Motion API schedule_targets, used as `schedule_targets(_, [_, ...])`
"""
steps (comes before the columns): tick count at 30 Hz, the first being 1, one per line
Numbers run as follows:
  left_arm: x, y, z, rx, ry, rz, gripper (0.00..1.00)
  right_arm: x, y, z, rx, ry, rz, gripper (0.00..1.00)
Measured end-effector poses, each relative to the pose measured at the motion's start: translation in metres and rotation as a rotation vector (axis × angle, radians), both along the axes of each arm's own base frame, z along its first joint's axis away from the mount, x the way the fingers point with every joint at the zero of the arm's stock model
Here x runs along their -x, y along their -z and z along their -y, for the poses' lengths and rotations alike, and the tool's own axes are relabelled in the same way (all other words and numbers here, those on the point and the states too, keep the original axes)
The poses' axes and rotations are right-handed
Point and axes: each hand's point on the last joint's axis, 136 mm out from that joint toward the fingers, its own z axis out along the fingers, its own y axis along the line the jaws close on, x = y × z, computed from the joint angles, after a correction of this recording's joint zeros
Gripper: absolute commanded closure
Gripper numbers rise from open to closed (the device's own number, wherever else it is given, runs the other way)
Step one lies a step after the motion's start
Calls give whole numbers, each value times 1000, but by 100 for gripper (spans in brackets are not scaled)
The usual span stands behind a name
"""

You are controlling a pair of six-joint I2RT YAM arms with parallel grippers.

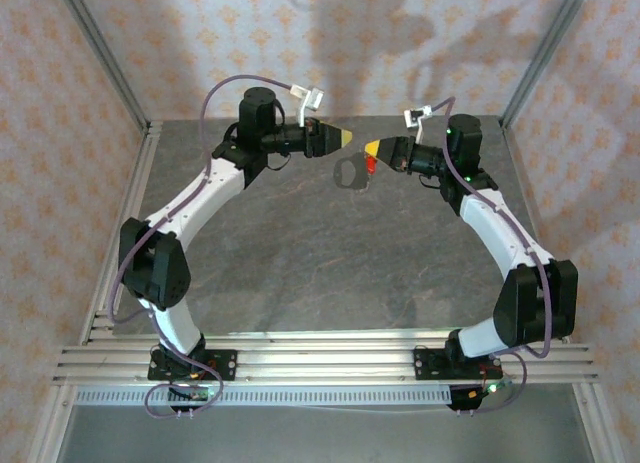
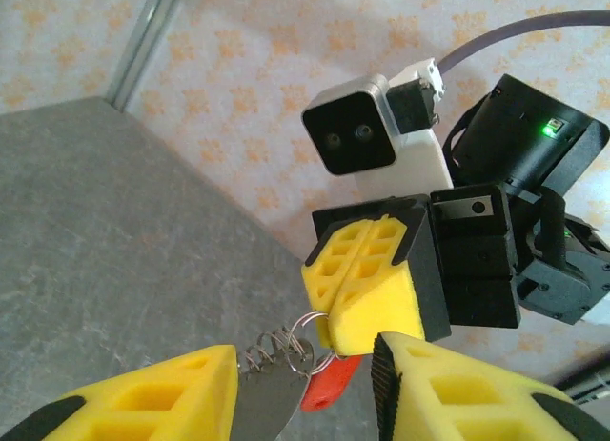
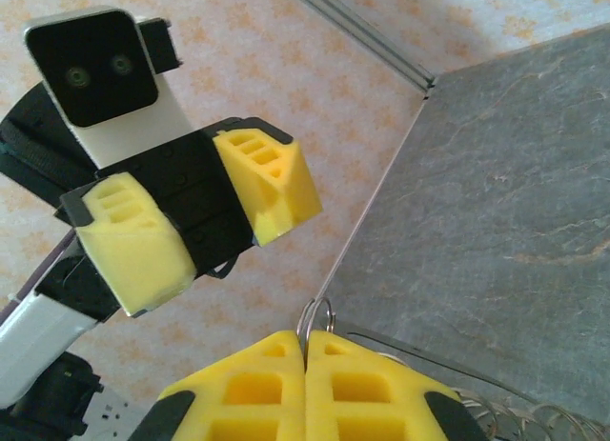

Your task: Put the keys on the keyring

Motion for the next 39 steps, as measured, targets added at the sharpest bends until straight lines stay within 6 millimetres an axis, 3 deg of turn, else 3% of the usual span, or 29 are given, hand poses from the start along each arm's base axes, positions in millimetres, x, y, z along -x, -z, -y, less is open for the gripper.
schedule_targets(7, [13,-11,16,-1,77,22,63,2,-6,-1,-21,-15,-2,100])
schedule_targets(14, [22,-2,28,-17,122,7,63,2,-9,-1,-28,-14,1,100])
schedule_targets(26, [18,5,26,-21,110,-3,60,2,-9,-1,-28,-14,2,100])
schedule_targets(39, [-1,7,13,-4,32,-10,56,3,-17,-1,-42,-12,22,100])
